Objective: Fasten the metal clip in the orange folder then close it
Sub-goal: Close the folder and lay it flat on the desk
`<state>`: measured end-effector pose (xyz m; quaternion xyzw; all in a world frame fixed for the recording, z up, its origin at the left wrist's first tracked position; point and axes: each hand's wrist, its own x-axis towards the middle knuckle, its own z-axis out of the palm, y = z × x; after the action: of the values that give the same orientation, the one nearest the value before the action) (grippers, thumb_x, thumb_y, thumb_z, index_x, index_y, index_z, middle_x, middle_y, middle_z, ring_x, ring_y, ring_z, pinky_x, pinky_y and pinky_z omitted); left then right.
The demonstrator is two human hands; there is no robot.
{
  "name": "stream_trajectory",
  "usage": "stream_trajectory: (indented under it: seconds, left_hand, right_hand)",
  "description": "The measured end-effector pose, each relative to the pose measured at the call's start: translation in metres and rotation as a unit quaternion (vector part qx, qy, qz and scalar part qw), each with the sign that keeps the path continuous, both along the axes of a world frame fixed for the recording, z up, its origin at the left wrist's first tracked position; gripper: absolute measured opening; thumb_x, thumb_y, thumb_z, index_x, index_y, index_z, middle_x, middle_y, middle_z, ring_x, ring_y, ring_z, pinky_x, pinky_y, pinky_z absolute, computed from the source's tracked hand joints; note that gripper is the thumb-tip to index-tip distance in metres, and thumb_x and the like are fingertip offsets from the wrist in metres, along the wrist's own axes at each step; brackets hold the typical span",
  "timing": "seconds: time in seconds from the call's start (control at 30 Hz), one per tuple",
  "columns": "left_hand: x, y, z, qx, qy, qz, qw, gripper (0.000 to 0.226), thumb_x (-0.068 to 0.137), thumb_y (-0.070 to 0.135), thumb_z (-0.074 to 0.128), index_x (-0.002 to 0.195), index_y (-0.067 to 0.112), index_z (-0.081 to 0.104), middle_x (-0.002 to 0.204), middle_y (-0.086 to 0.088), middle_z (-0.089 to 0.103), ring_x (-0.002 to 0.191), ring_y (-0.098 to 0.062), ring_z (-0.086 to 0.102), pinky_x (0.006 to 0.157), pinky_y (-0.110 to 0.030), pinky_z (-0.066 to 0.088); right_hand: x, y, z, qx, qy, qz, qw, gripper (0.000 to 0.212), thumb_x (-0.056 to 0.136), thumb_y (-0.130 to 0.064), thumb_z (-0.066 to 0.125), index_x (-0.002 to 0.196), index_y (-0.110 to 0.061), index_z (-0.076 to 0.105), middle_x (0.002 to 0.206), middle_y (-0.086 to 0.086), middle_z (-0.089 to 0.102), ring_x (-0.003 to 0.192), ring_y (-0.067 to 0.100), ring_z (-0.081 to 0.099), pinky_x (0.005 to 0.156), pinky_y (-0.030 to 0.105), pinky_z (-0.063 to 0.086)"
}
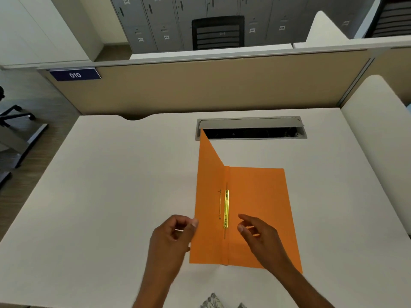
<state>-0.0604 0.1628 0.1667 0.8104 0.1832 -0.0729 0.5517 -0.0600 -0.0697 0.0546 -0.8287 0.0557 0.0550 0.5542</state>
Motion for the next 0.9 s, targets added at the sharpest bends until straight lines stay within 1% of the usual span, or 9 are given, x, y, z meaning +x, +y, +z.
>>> stream_trajectory:
  seconds: [0.1, 0.17, 0.4, 0.5, 0.67, 0.7, 0.77, 0.83, 0.9]
  left_hand:
    - [-0.002, -0.032, 0.004, 0.005, 0.005, -0.044, 0.999, 0.018, 0.082, 0.048, 0.071, 0.08, 0.03, 0.071, 0.077, 0.015, 0.075, 0.071, -0.009, 0.072, 0.064, -0.029, 0.061]
    - [-0.002, -0.051, 0.003, 0.001, 0.005, -0.067, 0.998, 0.021, 0.08, 0.054, 0.071, 0.08, 0.033, 0.07, 0.08, 0.017, 0.074, 0.074, -0.008, 0.071, 0.067, -0.029, 0.062]
    - [0.0, -0.099, -0.018, -0.027, 0.003, -0.13, 0.991, 0.007, 0.09, 0.044, 0.067, 0.084, 0.04, 0.069, 0.083, 0.017, 0.074, 0.077, -0.01, 0.071, 0.075, -0.037, 0.062]
    - [-0.001, -0.109, -0.035, -0.011, 0.007, -0.137, 0.99, 0.009, 0.091, 0.038, 0.067, 0.083, 0.034, 0.07, 0.086, 0.02, 0.072, 0.081, -0.007, 0.068, 0.076, -0.035, 0.062]
    - [-0.006, -0.112, -0.069, 0.021, -0.023, -0.158, 0.987, 0.017, 0.093, 0.019, 0.066, 0.092, 0.035, 0.071, 0.101, 0.017, 0.071, 0.091, 0.004, 0.064, 0.073, -0.014, 0.051]
    - [-0.007, -0.112, -0.076, 0.032, -0.031, -0.168, 0.985, 0.022, 0.094, 0.015, 0.063, 0.097, 0.034, 0.071, 0.107, 0.018, 0.07, 0.095, 0.006, 0.063, 0.076, -0.013, 0.05]
    - [-0.011, -0.109, -0.091, 0.07, -0.043, -0.194, 0.978, 0.029, 0.097, 0.008, 0.057, 0.111, 0.029, 0.071, 0.122, 0.016, 0.065, 0.111, 0.007, 0.059, 0.093, -0.021, 0.052]
    - [-0.014, -0.107, -0.104, 0.132, -0.05, -0.235, 0.962, 0.034, 0.099, 0.008, 0.052, 0.125, 0.026, 0.066, 0.14, 0.013, 0.056, 0.13, -0.002, 0.05, 0.112, -0.025, 0.042]
    - [-0.018, -0.106, -0.116, 0.175, -0.049, -0.271, 0.945, 0.04, 0.101, 0.013, 0.05, 0.137, 0.028, 0.057, 0.153, 0.011, 0.043, 0.141, -0.008, 0.039, 0.117, -0.023, 0.031]
  right_hand:
    - [-0.007, -0.004, 0.022, 0.073, 0.002, -0.022, 0.997, 0.03, 0.085, -0.052, 0.063, 0.113, -0.043, 0.068, 0.098, -0.018, 0.073, 0.086, 0.011, 0.072, 0.068, 0.03, 0.062]
    - [-0.011, -0.006, 0.033, 0.111, 0.002, -0.031, 0.993, 0.026, 0.087, -0.048, 0.065, 0.112, -0.042, 0.069, 0.099, -0.014, 0.074, 0.087, 0.014, 0.073, 0.066, 0.031, 0.062]
    - [-0.022, -0.029, 0.06, 0.162, 0.004, -0.1, 0.982, 0.028, 0.085, -0.046, 0.062, 0.109, -0.034, 0.071, 0.091, -0.008, 0.076, 0.081, 0.016, 0.073, 0.058, 0.034, 0.062]
    - [-0.027, -0.044, 0.064, 0.156, 0.009, -0.135, 0.978, 0.025, 0.082, -0.046, 0.064, 0.104, -0.037, 0.071, 0.09, -0.013, 0.074, 0.078, 0.013, 0.073, 0.054, 0.027, 0.059]
    - [-0.033, -0.07, 0.062, 0.13, 0.011, -0.179, 0.975, 0.017, 0.085, -0.034, 0.067, 0.102, -0.035, 0.07, 0.083, -0.011, 0.074, 0.063, 0.017, 0.073, 0.051, 0.023, 0.057]
    - [-0.035, -0.077, 0.058, 0.124, 0.012, -0.186, 0.975, 0.016, 0.087, -0.028, 0.067, 0.102, -0.034, 0.07, 0.082, -0.011, 0.074, 0.061, 0.018, 0.073, 0.05, 0.022, 0.057]
    - [-0.038, -0.088, 0.049, 0.113, 0.019, -0.197, 0.974, 0.017, 0.09, -0.02, 0.068, 0.103, -0.03, 0.071, 0.082, -0.01, 0.074, 0.061, 0.018, 0.074, 0.051, 0.022, 0.057]
    - [-0.04, -0.1, 0.036, 0.095, 0.029, -0.205, 0.974, 0.018, 0.091, -0.018, 0.067, 0.106, -0.027, 0.072, 0.082, -0.006, 0.074, 0.064, 0.019, 0.074, 0.053, 0.025, 0.059]
    - [-0.043, -0.111, 0.021, 0.072, 0.039, -0.216, 0.973, 0.019, 0.091, -0.017, 0.067, 0.107, -0.025, 0.073, 0.082, -0.004, 0.074, 0.065, 0.02, 0.074, 0.055, 0.03, 0.061]
